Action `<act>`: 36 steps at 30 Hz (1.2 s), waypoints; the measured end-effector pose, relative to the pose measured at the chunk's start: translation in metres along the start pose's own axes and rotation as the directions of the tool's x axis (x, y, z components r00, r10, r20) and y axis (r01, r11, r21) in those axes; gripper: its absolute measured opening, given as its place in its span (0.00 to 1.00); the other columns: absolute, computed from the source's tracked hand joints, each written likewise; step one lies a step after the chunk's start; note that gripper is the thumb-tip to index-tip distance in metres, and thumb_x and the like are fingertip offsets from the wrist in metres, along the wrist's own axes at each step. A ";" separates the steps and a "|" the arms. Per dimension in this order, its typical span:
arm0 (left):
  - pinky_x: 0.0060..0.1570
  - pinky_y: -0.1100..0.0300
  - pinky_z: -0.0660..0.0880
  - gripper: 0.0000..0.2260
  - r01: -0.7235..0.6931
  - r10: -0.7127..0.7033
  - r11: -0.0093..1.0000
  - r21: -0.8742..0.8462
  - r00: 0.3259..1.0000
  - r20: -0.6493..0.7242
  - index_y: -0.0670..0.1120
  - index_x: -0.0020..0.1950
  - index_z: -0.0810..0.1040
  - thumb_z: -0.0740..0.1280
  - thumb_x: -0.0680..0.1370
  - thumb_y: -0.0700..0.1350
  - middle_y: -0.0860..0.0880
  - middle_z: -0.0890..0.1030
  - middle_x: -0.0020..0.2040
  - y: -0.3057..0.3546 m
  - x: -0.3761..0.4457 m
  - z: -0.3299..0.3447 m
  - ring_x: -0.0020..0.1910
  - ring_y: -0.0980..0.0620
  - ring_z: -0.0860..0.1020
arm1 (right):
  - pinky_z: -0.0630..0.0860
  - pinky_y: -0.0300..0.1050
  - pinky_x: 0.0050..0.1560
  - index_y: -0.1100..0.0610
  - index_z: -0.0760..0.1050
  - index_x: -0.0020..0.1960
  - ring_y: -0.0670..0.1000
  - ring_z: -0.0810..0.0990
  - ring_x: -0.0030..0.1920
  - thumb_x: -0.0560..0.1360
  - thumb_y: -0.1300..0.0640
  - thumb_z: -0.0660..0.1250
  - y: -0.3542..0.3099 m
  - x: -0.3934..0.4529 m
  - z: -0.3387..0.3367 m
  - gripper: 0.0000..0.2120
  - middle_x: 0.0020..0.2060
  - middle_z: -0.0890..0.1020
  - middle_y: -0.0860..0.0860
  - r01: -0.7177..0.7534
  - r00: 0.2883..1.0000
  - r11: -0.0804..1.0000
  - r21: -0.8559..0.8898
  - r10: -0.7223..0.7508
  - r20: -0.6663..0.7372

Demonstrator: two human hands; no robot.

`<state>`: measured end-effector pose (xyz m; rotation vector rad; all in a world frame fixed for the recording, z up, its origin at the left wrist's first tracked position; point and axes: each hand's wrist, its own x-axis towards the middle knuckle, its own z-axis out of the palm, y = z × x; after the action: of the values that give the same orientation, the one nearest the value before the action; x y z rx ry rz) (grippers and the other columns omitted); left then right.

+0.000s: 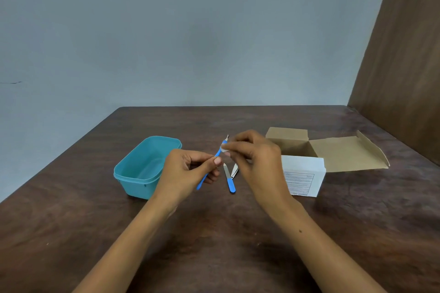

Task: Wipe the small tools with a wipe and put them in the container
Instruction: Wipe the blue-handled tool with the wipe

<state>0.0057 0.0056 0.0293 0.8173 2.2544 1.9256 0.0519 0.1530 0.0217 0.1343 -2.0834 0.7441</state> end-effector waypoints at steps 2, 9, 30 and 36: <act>0.35 0.63 0.79 0.04 -0.016 0.016 1.000 0.022 1.000 -0.006 0.46 0.42 0.85 0.71 0.73 0.39 0.43 0.83 0.32 -0.002 0.001 -0.002 0.31 0.51 0.82 | 0.72 0.30 0.39 0.58 0.84 0.46 0.47 0.79 0.40 0.71 0.64 0.69 0.000 -0.001 0.004 0.07 0.41 0.81 0.52 0.015 0.997 1.000 -0.003 -0.015 0.077; 0.35 0.65 0.79 0.04 -0.042 0.039 0.997 0.060 0.998 0.048 0.45 0.44 0.84 0.71 0.73 0.39 0.46 0.84 0.32 -0.003 0.000 0.003 0.32 0.53 0.83 | 0.68 0.23 0.40 0.60 0.84 0.45 0.45 0.76 0.37 0.69 0.67 0.70 0.003 0.002 -0.002 0.08 0.39 0.81 0.54 0.006 0.999 0.999 -0.049 -0.007 -0.037; 0.37 0.65 0.79 0.04 -0.176 0.168 0.954 0.243 0.984 0.052 0.45 0.46 0.85 0.72 0.73 0.41 0.52 0.84 0.32 -0.009 0.000 0.001 0.32 0.56 0.83 | 0.76 0.31 0.41 0.57 0.84 0.44 0.44 0.81 0.39 0.70 0.66 0.72 -0.001 0.003 -0.009 0.06 0.40 0.82 0.49 -0.266 0.963 0.946 0.183 0.269 0.012; 0.40 0.59 0.81 0.06 -0.201 0.186 0.943 0.266 0.979 0.079 0.44 0.48 0.85 0.71 0.73 0.42 0.51 0.84 0.34 -0.009 0.001 0.001 0.34 0.55 0.83 | 0.79 0.40 0.44 0.57 0.84 0.42 0.44 0.82 0.39 0.70 0.65 0.72 -0.001 0.006 -0.012 0.05 0.40 0.84 0.50 -0.372 0.920 0.887 0.274 0.391 -0.015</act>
<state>0.0026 0.0064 0.0210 1.1482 2.5280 1.6572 0.0575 0.1602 0.0319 -0.1603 -1.9542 1.2521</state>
